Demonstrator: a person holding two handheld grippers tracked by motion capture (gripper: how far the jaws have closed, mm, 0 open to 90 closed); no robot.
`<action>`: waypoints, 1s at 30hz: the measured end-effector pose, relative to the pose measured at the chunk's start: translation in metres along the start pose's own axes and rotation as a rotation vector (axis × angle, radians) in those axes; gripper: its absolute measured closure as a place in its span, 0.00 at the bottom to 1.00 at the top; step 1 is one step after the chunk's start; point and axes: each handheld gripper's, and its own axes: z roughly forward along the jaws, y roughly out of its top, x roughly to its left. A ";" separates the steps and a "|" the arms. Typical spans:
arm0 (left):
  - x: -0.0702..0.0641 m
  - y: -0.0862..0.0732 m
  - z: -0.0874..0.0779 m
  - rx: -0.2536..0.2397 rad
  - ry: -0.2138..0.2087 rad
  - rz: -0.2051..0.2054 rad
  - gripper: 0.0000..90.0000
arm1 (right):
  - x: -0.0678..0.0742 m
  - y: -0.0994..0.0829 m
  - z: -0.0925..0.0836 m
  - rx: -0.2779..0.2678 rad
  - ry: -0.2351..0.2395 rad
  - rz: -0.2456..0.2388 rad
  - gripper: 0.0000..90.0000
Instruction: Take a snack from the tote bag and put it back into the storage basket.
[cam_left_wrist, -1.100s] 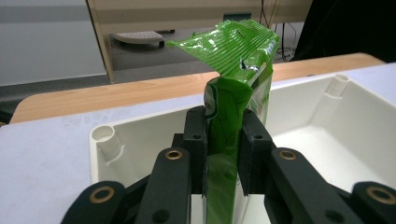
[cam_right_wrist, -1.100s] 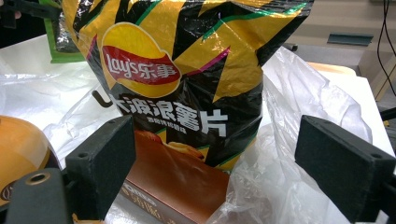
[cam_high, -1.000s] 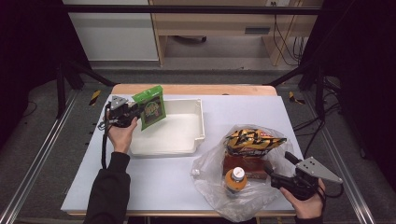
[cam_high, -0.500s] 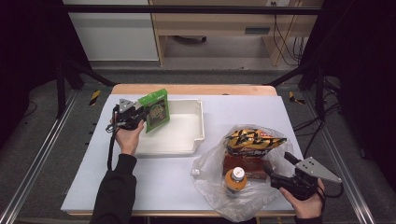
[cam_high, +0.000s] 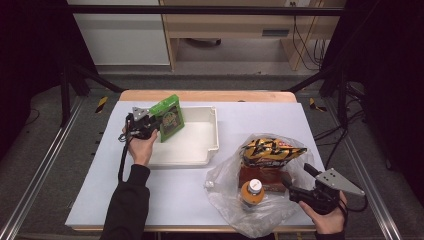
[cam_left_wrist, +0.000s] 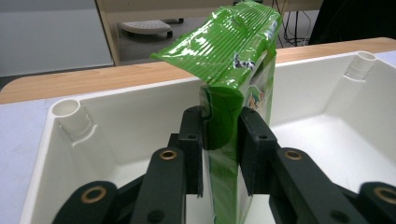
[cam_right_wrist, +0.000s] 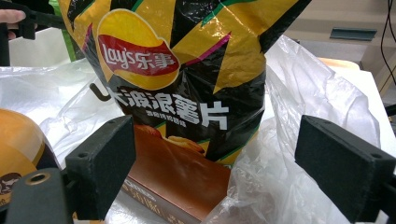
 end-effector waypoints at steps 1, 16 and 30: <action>0.001 0.000 0.001 0.001 0.003 -0.003 0.77 | 0.000 0.000 0.000 -0.001 -0.001 0.000 0.14; 0.005 0.003 -0.008 -0.029 0.014 -0.046 0.56 | -0.001 0.000 -0.001 -0.001 0.001 0.000 0.15; -0.001 -0.003 -0.033 -0.023 -0.010 -0.064 0.83 | -0.001 -0.001 0.000 0.001 -0.001 -0.003 0.15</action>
